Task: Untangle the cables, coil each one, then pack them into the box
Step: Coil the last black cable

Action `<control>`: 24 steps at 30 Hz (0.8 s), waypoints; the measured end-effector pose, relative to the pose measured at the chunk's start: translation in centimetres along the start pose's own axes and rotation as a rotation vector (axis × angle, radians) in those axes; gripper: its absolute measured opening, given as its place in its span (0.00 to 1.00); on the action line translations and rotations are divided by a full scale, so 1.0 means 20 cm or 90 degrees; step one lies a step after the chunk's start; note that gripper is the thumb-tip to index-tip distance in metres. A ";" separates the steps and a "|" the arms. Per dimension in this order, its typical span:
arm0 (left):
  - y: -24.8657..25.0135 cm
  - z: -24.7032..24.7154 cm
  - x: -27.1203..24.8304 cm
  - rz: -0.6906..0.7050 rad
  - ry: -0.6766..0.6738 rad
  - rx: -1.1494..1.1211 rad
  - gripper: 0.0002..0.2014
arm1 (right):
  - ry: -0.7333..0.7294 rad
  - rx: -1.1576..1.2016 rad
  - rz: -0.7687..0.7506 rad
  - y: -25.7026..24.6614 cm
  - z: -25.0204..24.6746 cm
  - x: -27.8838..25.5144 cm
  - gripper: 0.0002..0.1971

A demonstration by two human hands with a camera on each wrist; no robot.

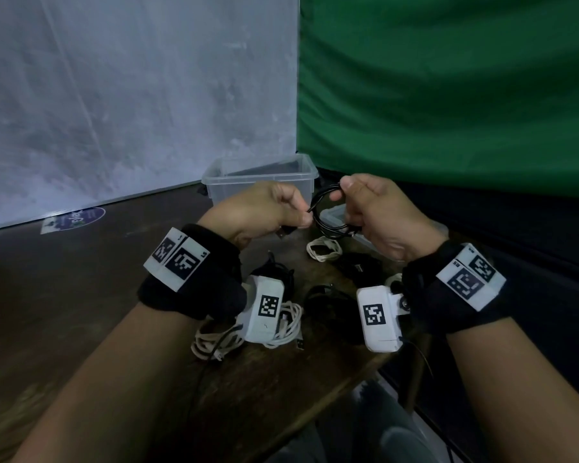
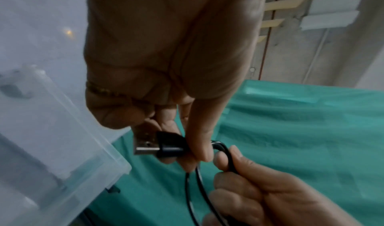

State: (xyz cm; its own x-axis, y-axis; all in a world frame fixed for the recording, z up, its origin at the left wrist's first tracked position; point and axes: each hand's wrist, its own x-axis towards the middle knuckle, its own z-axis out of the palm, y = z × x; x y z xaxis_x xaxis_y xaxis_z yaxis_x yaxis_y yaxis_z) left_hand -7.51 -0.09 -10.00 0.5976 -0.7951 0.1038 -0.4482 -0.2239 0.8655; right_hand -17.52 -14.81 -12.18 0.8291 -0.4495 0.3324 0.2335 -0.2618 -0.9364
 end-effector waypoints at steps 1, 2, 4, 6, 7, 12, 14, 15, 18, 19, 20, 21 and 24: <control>0.00 -0.01 0.00 0.010 0.025 0.023 0.05 | -0.008 -0.001 -0.003 0.00 0.00 0.00 0.15; 0.00 -0.01 0.00 0.021 0.053 0.043 0.05 | -0.015 -0.005 -0.007 0.00 0.00 0.00 0.14; 0.01 -0.02 0.00 0.049 0.104 0.061 0.06 | -0.027 -0.050 -0.023 0.01 -0.02 0.01 0.14; 0.03 -0.03 0.00 0.081 0.147 0.061 0.07 | -0.046 -0.106 -0.043 0.03 -0.03 0.01 0.15; 0.03 -0.03 0.00 0.095 0.166 0.062 0.07 | -0.051 -0.111 -0.048 0.04 -0.03 0.01 0.16; 0.04 -0.03 0.01 0.133 0.201 0.107 0.03 | -0.054 0.069 -0.008 0.01 -0.01 0.00 0.17; 0.03 -0.03 0.01 0.134 0.189 0.126 0.03 | -0.063 0.139 0.013 0.00 -0.01 -0.01 0.16; 0.03 -0.02 0.01 0.134 0.176 0.135 0.03 | -0.070 0.167 0.021 0.00 -0.01 -0.01 0.16; 0.03 -0.01 0.01 0.118 0.149 0.131 0.04 | -0.086 0.218 0.037 -0.03 0.01 -0.01 0.16; 0.03 0.00 0.02 0.112 0.143 0.108 0.05 | -0.087 0.228 0.040 -0.03 0.01 -0.01 0.16; 0.03 0.01 0.02 0.107 0.138 0.075 0.07 | -0.085 0.238 0.042 -0.03 0.01 -0.01 0.16; 0.03 0.01 0.02 0.102 0.132 0.032 0.08 | -0.082 0.245 0.042 -0.03 0.01 0.00 0.16; 0.04 0.02 0.01 0.094 0.114 -0.110 0.08 | -0.072 0.248 0.036 -0.03 0.02 0.01 0.15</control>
State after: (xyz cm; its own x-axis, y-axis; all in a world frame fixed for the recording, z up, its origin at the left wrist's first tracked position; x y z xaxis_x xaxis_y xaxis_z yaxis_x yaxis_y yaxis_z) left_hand -7.94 -0.71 -9.44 0.6485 -0.6968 0.3064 -0.4288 -0.0017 0.9034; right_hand -17.40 -14.42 -11.62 0.8919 -0.3513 0.2849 0.3426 0.1136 -0.9326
